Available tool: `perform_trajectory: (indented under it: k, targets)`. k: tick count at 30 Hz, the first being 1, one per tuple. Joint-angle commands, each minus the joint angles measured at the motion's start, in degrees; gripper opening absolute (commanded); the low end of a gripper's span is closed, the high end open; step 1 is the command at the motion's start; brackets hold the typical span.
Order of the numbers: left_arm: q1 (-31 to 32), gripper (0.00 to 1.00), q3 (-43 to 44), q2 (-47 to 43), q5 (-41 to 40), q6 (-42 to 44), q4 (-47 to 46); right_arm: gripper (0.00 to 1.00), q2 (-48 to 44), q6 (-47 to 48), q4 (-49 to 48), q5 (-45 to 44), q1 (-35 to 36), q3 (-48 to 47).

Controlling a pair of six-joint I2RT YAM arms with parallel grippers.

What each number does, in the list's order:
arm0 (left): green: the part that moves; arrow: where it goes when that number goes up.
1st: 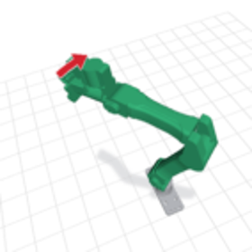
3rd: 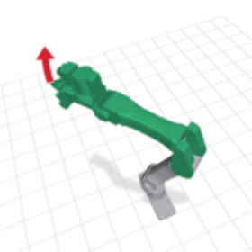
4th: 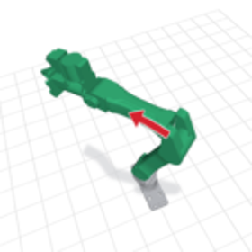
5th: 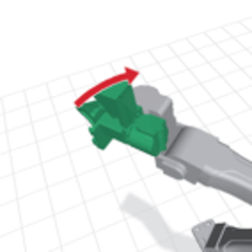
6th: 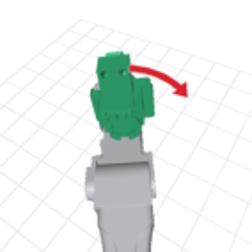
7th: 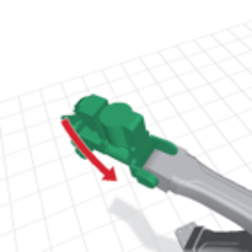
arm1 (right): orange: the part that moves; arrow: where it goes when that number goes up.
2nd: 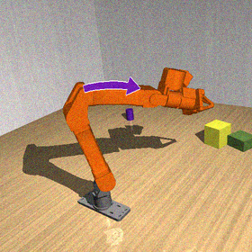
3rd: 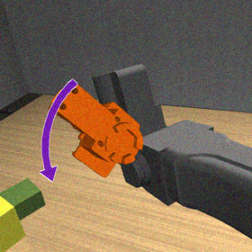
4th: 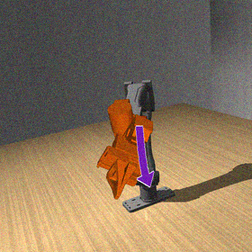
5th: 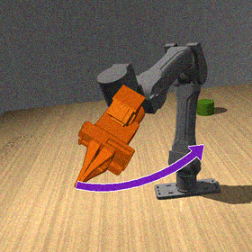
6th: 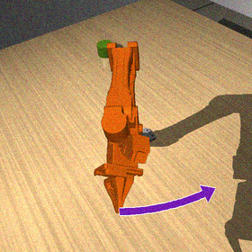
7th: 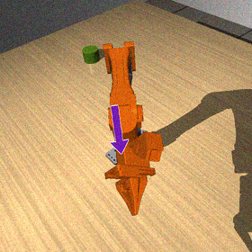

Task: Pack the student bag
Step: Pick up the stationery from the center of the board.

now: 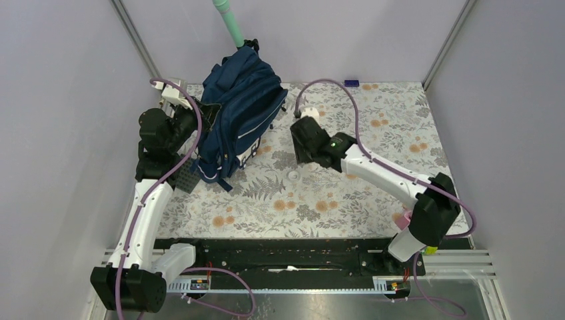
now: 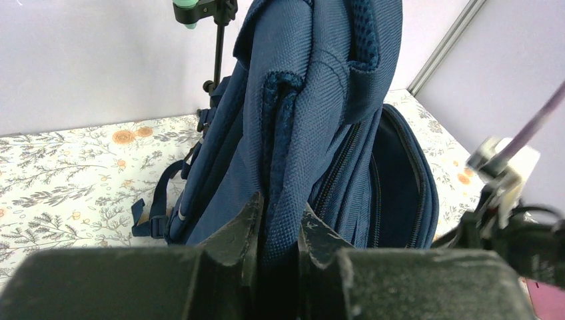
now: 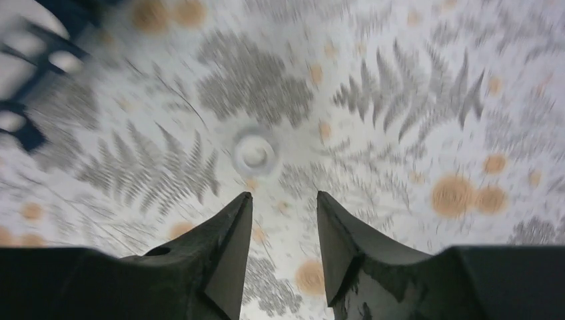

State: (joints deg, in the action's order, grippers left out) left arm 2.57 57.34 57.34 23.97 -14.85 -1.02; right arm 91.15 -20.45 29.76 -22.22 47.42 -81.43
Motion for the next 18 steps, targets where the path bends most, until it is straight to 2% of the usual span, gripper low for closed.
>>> perform_trajectory:
  k: [1, 8, 18]
  targets:
    - [0.07, 0.00, 0.44, -0.91, -1.37, -0.26, -6.43, 0.51, -3.39, -6.52, -2.88, 2.81, -0.66, 6.86]
    - [0.07, 0.00, 0.40, -1.10, -1.43, -0.27, -6.31, 0.58, 6.33, -5.72, -2.89, 7.24, -1.94, 7.32]
    - [0.07, 0.00, 0.58, -1.18, -1.39, -0.18, -6.07, 0.58, 18.13, -4.76, -2.95, 11.53, -3.79, 2.16]
